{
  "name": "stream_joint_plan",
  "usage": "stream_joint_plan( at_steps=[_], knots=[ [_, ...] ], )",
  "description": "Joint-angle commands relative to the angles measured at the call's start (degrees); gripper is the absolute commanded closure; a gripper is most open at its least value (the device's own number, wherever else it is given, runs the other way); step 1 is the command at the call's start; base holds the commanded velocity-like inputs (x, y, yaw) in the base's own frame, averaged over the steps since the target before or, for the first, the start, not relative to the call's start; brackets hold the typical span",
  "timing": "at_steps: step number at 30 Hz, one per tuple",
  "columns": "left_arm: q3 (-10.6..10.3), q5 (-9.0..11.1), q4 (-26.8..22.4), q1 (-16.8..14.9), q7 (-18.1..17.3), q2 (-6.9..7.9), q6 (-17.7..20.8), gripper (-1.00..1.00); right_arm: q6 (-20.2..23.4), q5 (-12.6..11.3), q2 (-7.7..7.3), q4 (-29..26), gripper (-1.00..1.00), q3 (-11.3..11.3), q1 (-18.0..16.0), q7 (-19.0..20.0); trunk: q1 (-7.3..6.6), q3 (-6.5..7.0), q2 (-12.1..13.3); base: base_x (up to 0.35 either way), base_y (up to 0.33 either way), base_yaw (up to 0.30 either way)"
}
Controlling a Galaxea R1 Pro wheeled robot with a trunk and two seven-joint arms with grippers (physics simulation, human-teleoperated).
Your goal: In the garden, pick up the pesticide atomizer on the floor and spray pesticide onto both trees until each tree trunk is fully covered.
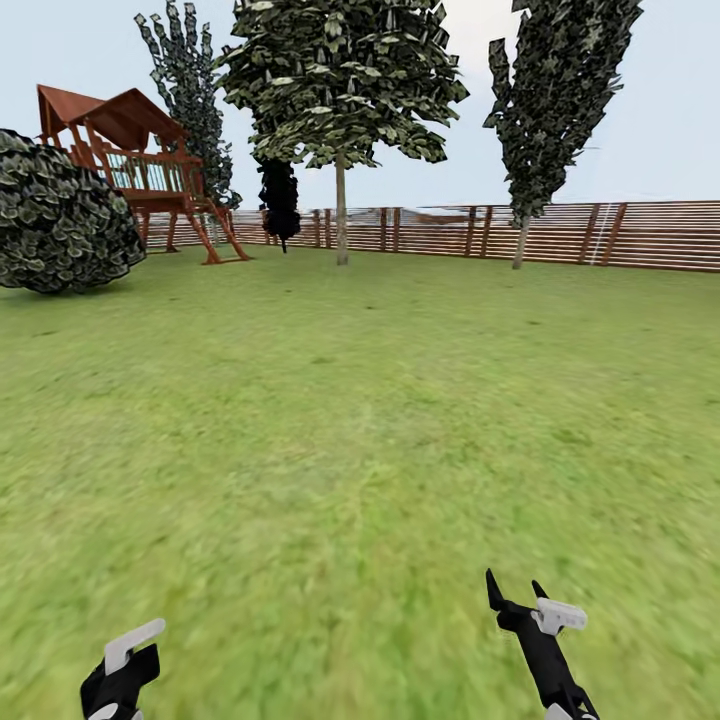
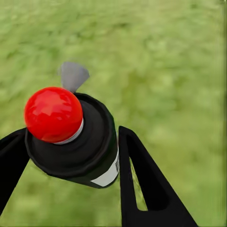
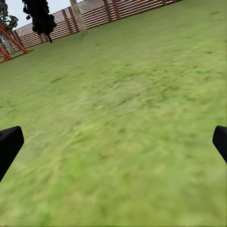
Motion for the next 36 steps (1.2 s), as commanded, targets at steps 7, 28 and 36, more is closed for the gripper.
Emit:
stream_joint_plan(
  at_steps=[7, 28, 36],
  knots=[
    [0.0, 0.0, 0.0, 0.0, 0.0, 0.0, -0.1, 1.0, 0.0, 0.0, 0.0, 0.0, -1.0, 0.0, 0.0, 0.0, 0.0, 0.0, 0.0, 0.331, 0.0, 0.0],
    [0.0, 0.0, 0.0, 0.1, 0.0, -0.07, -0.2, 1.0, 0.0, 0.0, 0.0, 0.0, -1.0, 0.0, 0.0, 0.0, 0.0, 0.0, 0.0, 0.331, 0.0, 0.0],
    [0.0, 0.0, 0.0, 1.1, 0.0, -0.07, -0.1, 1.0, 0.0, 0.0, 0.0, 0.0, -1.0, 0.0, 0.0, 0.0, 0.0, 0.0, 0.0, 0.331, 0.0, 0.0]
  ],
)
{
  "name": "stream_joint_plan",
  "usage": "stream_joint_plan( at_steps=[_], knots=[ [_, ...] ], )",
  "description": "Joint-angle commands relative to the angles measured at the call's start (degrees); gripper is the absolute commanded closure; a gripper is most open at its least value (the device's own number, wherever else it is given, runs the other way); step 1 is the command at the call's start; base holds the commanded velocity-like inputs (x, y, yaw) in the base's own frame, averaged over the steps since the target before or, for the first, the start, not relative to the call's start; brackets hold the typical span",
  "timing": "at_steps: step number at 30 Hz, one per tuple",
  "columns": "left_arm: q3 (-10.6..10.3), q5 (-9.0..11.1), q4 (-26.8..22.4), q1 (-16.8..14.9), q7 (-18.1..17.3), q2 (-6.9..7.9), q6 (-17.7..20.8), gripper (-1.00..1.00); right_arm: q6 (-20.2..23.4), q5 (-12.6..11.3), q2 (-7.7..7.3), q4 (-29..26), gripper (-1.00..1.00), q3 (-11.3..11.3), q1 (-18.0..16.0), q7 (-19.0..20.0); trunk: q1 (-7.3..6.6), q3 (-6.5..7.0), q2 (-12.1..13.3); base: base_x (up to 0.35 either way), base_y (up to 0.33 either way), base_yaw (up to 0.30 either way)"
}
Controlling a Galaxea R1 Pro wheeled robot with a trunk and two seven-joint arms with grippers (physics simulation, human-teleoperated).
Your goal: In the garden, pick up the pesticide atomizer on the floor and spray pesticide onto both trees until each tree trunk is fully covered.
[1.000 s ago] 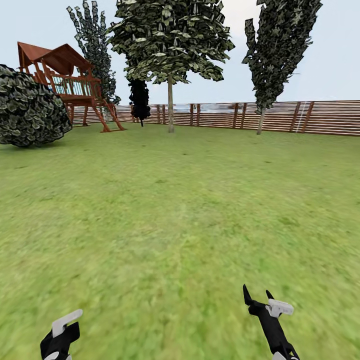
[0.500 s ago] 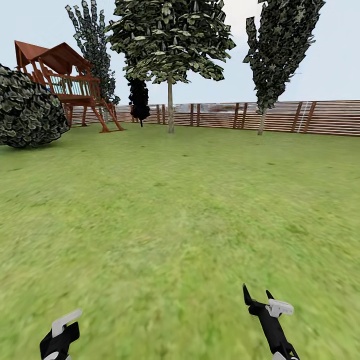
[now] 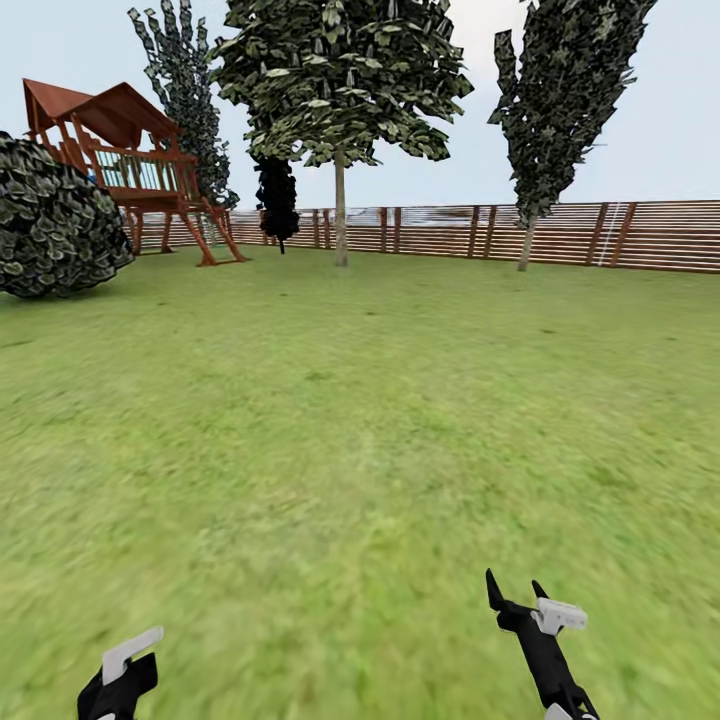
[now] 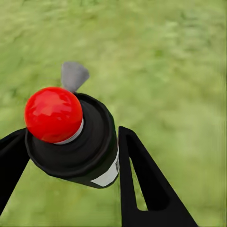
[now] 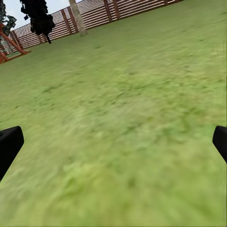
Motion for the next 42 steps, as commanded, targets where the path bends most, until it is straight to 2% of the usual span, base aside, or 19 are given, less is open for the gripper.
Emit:
stream_joint_plan(
  at_steps=[1, 42],
  knots=[
    [-0.1, 0.0, 0.0, 0.1, 0.0, -0.04, 0.0, 1.0, 0.0, 0.0, 0.0, 0.0, -1.0, 0.0, 0.0, 0.0, 0.0, 0.0, 0.0, 0.331, 0.0, 0.0],
    [-0.2, -0.2, -0.1, 1.3, -0.1, 0.08, 0.0, 1.0, 0.0, 0.0, 0.0, 0.0, -1.0, 0.0, 0.0, 0.0, 0.0, 0.0, 0.0, 0.331, 0.0, 0.0]
  ],
)
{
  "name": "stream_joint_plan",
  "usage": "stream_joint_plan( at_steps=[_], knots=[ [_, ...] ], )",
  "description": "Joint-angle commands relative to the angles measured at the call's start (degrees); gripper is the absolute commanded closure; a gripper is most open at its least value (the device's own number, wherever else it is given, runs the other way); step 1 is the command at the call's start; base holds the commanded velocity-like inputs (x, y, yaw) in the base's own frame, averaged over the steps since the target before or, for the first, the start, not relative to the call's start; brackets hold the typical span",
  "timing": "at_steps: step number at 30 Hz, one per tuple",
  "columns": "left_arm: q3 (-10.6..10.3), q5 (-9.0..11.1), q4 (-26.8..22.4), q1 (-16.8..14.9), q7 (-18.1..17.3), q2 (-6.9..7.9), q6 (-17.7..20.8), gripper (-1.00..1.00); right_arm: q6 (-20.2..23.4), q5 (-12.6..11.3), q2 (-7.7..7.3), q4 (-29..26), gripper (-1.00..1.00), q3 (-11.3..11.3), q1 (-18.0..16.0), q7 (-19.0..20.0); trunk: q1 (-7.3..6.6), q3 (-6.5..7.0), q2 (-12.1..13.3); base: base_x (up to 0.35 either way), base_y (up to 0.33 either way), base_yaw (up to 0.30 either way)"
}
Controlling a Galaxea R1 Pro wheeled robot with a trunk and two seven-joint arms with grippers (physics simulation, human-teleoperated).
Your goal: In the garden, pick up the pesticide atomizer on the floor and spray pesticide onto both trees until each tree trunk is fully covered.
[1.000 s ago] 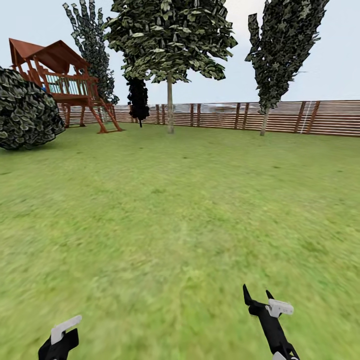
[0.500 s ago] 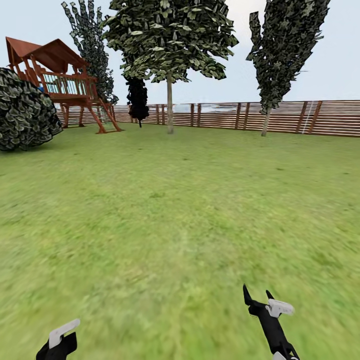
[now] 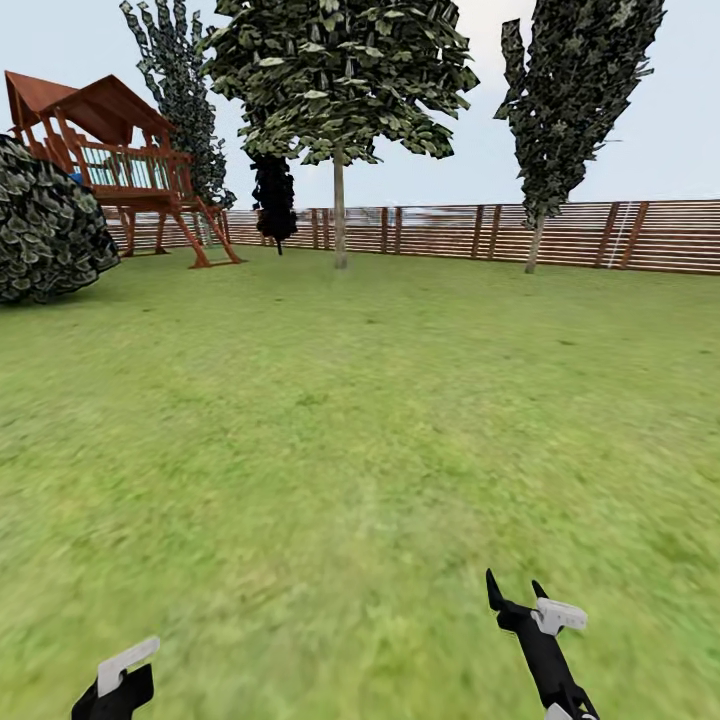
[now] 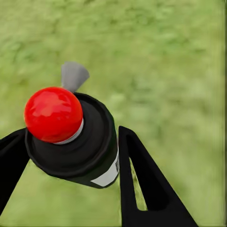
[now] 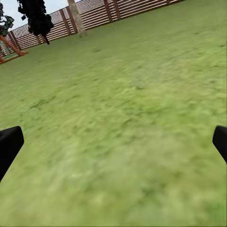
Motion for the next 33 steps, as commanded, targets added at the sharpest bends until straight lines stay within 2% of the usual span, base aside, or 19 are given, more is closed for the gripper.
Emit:
stream_joint_plan(
  at_steps=[1, 33],
  knots=[
    [0.0, 0.0, 0.0, 0.0, 0.0, 0.0, 0.0, 1.0, 0.0, 0.0, 0.0, 0.0, -1.0, 0.0, 0.0, 0.0, 0.0, 0.0, 0.0, 0.331, 0.0, 0.0],
    [0.1, 0.2, -0.2, 0.0, 0.1, 0.17, -0.2, 1.0, 0.0, 0.0, 0.0, 0.0, -1.0, 0.0, 0.0, 0.0, 0.0, 0.0, 0.0, 0.331, 0.0, 0.0]
  ],
)
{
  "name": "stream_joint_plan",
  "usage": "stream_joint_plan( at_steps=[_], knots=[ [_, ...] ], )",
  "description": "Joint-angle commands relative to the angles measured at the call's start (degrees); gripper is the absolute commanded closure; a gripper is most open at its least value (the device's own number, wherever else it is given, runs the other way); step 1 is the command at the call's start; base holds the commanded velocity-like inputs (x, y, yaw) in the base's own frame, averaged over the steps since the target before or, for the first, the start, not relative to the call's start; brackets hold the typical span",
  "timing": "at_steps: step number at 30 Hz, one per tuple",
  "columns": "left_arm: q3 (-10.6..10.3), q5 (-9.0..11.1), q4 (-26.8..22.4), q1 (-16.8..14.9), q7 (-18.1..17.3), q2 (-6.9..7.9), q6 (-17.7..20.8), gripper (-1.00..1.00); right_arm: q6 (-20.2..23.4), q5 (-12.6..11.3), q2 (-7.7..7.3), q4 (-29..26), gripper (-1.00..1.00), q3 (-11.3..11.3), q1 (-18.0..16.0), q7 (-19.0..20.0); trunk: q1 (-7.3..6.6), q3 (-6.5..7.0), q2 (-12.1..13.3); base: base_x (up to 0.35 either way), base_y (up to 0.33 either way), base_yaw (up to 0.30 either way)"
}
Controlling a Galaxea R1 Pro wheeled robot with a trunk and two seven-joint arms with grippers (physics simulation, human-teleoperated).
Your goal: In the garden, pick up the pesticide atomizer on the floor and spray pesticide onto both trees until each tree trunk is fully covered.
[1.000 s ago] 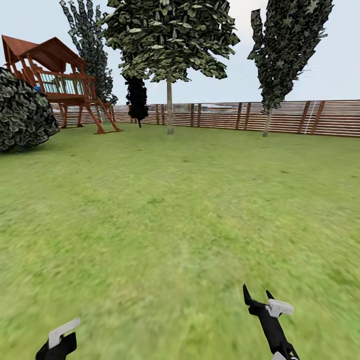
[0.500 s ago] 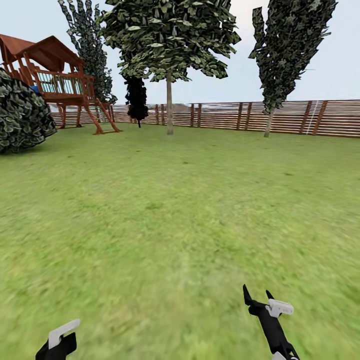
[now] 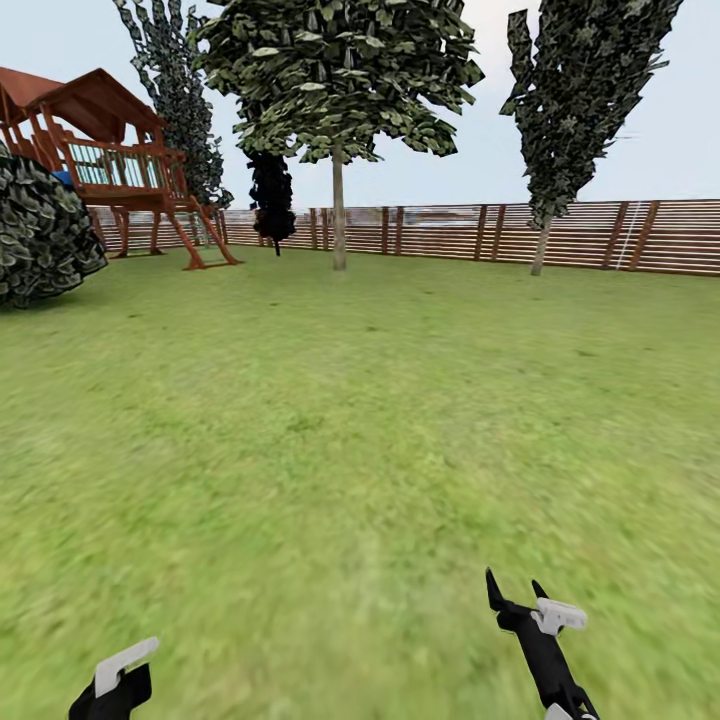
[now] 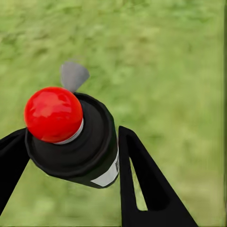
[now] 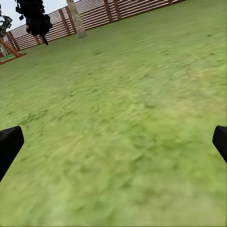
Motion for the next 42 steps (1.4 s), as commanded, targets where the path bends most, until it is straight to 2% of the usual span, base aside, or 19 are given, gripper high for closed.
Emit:
stream_joint_plan(
  at_steps=[1, 4, 7, 10, 16, 42],
  knots=[
    [0.0, 0.0, 0.0, 0.0, 0.0, 0.0, 0.0, 1.0, 0.0, 0.0, 0.0, 0.0, -1.0, 0.0, 0.0, 0.0, 0.0, 0.0, 0.0, 0.331, 0.0, 0.0],
    [0.0, 0.0, 0.1, 0.0, -0.1, -0.14, -0.2, 1.0, 0.0, 0.0, 0.0, 0.0, -1.0, 0.0, 0.0, 0.0, 0.0, 0.0, 0.0, 0.331, 0.0, 0.0],
    [0.0, -0.1, 2.7, 0.0, 0.0, -1.01, -5.3, 1.0, 0.0, 0.0, 0.0, 0.0, -1.0, 0.0, 0.0, 0.0, 0.0, 0.0, 0.0, 0.331, 0.0, 0.0],
    [0.0, -0.1, 3.6, 0.0, 0.1, -0.14, -6.9, 1.0, 0.0, 0.0, 0.0, 0.0, -1.0, 0.0, 0.0, 0.0, 0.0, 0.0, 0.0, 0.331, 0.0, 0.0],
    [0.0, -0.1, 3.8, 0.0, 0.1, 0.84, -7.1, 1.0, 0.0, 0.0, 0.0, 0.0, -1.0, 0.0, 0.0, 0.0, 0.0, 0.0, 0.0, 0.331, 0.0, 0.0],
    [0.0, -0.2, 4.1, 0.6, 0.2, 0.7, -7.1, 1.0, 0.0, 0.0, 0.0, 0.0, -1.0, 0.0, 0.0, 0.0, 0.0, 0.0, 0.0, 0.331, 0.0, 0.0]
  ],
)
